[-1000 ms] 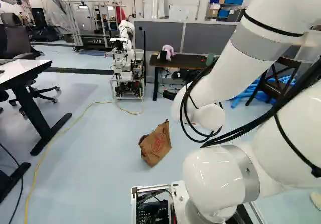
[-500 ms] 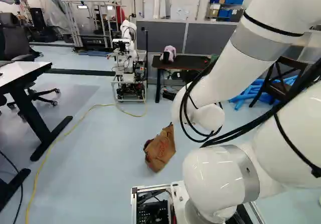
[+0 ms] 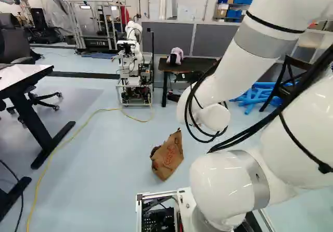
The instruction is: Pick up the bag on the ground and place it on the table
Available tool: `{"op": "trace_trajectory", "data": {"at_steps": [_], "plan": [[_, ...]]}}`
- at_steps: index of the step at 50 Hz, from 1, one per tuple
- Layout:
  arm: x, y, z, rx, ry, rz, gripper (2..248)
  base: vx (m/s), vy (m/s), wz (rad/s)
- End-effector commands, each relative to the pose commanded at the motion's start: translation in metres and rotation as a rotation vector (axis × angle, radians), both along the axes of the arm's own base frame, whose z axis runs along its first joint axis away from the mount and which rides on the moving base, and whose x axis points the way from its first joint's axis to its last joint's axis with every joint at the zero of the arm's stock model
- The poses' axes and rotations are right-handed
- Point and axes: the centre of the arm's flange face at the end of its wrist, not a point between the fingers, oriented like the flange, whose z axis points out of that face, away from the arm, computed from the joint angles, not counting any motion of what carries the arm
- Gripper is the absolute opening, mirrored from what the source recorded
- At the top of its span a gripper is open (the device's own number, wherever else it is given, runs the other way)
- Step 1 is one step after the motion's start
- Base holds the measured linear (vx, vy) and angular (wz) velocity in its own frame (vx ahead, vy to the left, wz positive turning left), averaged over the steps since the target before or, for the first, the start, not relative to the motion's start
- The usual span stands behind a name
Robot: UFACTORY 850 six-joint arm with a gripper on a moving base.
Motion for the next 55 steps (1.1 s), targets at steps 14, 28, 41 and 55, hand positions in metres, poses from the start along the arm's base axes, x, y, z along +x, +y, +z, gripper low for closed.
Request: {"op": "trace_trajectory", "data": {"at_steps": [14,28,41,55], "plan": [[0.018,0.004,0.0,-0.001,0.029,0.011,247,0.0,0.0,0.0],[0.039,0.008,-0.007,0.0,0.08,0.018,247,0.0,0.0,0.0],[0.06,0.011,-0.021,0.006,0.139,0.005,247,0.0,0.0,0.0],[0.083,0.012,-0.037,0.015,0.207,-0.019,247,0.0,0.0,0.0]]}}
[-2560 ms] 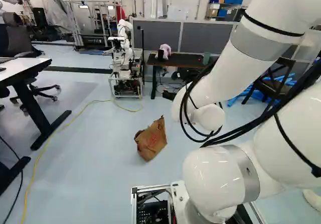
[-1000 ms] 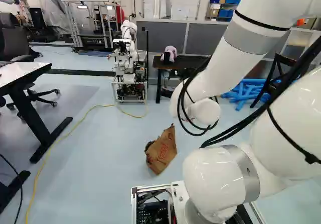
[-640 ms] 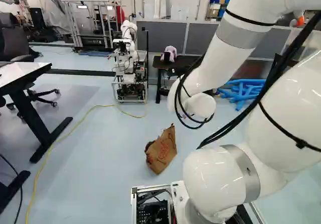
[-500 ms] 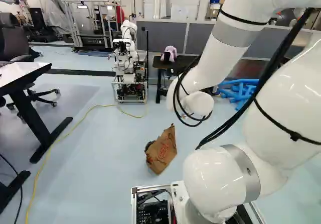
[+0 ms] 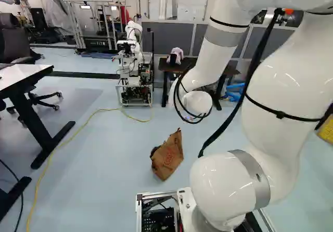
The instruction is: Pick up the bag on the ground and place it on the table
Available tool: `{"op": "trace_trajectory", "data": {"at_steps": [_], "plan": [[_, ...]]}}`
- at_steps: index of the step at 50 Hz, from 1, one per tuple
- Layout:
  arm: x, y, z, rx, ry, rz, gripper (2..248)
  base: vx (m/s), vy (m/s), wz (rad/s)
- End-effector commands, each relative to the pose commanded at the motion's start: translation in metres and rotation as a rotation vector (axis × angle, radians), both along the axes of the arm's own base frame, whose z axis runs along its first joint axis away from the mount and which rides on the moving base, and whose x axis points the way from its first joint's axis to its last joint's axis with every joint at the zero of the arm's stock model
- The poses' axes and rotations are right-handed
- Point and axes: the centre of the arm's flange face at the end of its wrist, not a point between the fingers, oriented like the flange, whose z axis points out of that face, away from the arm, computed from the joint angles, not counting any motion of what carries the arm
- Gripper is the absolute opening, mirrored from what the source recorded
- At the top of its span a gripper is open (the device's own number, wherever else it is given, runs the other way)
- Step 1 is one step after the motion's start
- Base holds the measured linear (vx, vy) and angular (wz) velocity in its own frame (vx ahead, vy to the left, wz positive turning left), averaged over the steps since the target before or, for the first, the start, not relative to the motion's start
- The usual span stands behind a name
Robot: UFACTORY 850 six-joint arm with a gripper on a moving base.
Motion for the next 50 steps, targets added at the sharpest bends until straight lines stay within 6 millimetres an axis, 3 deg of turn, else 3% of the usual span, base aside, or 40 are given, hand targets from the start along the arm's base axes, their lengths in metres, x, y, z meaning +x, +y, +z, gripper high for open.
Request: {"op": "trace_trajectory", "data": {"at_steps": [25,50], "plan": [[0.039,0.009,-0.034,0.015,0.13,-0.041,247,0.0,0.0,0.0],[0.079,0.031,-0.071,0.028,0.232,-0.057,247,0.0,0.0,0.0]]}}
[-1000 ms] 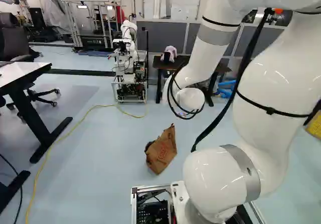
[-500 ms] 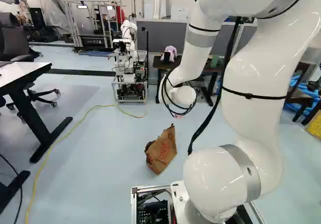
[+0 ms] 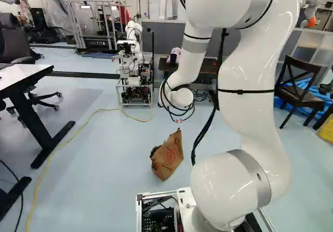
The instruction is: Pick up the bag on the ground and place it on the table
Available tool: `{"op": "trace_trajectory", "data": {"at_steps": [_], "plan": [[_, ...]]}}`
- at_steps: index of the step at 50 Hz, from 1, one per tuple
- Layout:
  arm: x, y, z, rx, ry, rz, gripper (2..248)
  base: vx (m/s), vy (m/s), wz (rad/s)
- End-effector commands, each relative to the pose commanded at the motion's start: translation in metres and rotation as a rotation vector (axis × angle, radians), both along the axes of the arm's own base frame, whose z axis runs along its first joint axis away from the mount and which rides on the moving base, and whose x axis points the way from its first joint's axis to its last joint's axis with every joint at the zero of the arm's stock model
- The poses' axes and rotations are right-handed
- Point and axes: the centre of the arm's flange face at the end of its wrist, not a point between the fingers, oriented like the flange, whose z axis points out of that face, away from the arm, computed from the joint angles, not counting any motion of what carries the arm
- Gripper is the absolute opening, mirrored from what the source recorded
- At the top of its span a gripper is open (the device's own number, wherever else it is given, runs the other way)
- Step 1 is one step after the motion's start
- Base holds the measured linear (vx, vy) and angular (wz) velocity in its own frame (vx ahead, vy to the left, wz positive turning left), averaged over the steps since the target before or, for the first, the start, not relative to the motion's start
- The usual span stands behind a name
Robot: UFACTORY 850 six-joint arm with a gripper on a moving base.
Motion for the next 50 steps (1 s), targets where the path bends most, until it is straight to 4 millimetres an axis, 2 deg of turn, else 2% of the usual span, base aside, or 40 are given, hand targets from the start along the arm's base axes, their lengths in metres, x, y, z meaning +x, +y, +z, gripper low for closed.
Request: {"op": "trace_trajectory", "data": {"at_steps": [15,36,50], "plan": [[0.023,0.019,-0.023,0.007,0.049,0.004,247,0.0,0.0,0.0],[0.045,0.048,-0.058,0.018,0.151,0.011,247,0.0,0.0,0.0],[0.049,0.053,-0.081,0.027,0.228,-0.019,247,0.0,0.0,0.0]]}}
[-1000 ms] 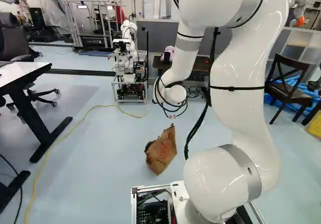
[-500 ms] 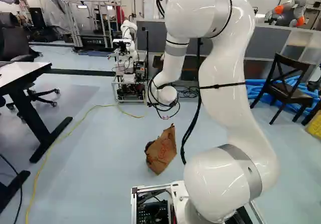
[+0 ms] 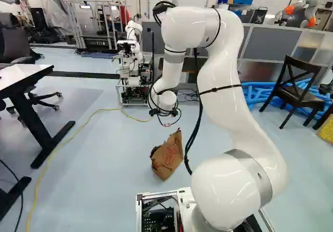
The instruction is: Pick up the bag on the ground and place it on the table
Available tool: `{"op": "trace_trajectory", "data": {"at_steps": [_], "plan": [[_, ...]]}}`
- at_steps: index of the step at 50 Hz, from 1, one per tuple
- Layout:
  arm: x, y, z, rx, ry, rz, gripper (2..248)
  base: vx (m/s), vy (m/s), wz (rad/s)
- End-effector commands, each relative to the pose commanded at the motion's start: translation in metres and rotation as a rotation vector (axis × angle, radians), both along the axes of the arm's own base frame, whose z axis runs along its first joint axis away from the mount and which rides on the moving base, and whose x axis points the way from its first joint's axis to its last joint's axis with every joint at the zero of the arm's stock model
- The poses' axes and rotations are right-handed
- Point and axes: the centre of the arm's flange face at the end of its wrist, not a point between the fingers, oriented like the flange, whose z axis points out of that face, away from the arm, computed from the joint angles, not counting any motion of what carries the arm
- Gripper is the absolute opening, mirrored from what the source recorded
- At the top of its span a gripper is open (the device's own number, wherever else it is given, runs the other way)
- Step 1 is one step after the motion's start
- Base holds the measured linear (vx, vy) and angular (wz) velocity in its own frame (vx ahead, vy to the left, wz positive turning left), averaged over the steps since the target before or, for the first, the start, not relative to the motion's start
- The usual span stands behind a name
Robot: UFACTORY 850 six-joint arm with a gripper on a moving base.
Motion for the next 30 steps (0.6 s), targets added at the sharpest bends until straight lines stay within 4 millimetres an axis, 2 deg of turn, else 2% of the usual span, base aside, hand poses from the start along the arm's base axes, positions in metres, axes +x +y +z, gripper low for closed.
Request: {"op": "trace_trajectory", "data": {"at_steps": [11,30], "plan": [[-0.001,0.0,-0.017,0.011,0.064,-0.043,247,0.0,0.0,0.0],[0.001,0.001,-0.046,0.101,0.13,-0.246,247,0.0,0.0,0.0]]}}
